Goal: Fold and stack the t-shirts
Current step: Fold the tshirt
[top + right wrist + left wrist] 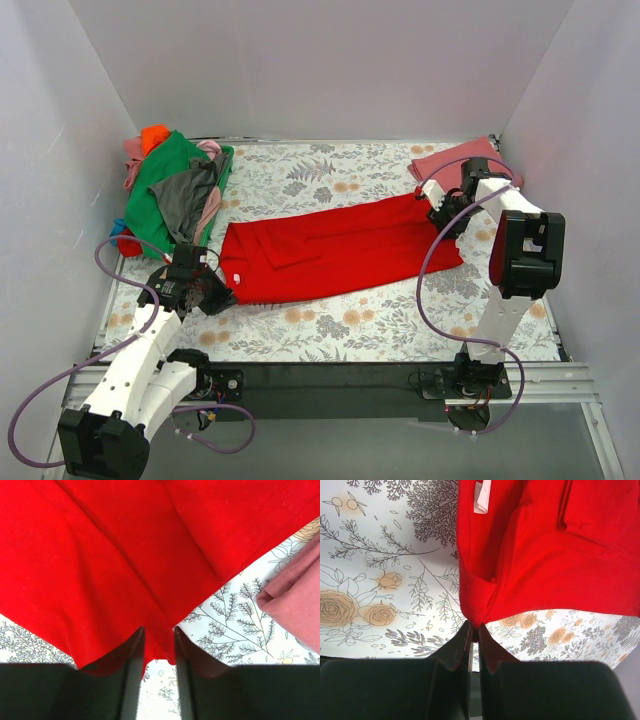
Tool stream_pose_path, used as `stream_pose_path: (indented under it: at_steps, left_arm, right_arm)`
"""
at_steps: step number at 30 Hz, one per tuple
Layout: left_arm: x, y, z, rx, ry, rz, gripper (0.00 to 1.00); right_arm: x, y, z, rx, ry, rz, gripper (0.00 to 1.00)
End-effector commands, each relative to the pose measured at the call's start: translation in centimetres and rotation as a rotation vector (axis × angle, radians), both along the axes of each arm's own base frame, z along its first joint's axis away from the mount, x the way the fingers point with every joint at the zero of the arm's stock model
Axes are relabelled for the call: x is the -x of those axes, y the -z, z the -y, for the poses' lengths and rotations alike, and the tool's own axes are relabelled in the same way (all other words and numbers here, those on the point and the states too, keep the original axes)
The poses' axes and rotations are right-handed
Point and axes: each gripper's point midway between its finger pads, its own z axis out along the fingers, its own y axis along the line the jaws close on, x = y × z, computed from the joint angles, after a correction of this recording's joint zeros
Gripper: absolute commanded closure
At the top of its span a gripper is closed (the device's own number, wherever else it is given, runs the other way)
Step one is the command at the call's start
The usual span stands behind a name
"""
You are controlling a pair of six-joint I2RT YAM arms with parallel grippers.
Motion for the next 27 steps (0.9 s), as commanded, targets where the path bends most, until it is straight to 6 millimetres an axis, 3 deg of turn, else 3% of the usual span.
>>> stream_pose_path:
  at_steps: [1,3,11,12,19,27]
  left_arm:
    - [-0.4,-0.7,0.0,-0.001,0.006,0.023,1.0]
    - [-0.4,-0.7,-0.1,-0.002,0.005,0.024,1.0]
    - [-0.4,-0.7,-0.1,-0.003,0.003,0.022,1.0]
    - [-0.4,-0.7,-0.1,-0.003,0.003,0.022,1.0]
    - [-0.4,-0.7,-0.2,-0.005,0.0,0.022,1.0]
    - [-0.3,-0.8,-0.3,-0.008,-0.006,0.026,1.0]
  right_arm:
    - [-0.3,0.0,0.1,0.01,-0.045,0.009,0.66]
    - [-0.4,0.0,-0.1,-0.001,-0.04,0.003,0.76]
    - [-0.7,-0.3,-0.3,-0.011,-0.044,0.013,0.9]
    - [-0.7,-0.3,-0.4,-0.013,-0.044,0.013,0.98]
    - [-1.5,-1.9,-1.0,-0.053,-0.024,0.049,0.99]
    - [-4.3,-4.5,-1.5,-0.085,0.034,0.148,0.99]
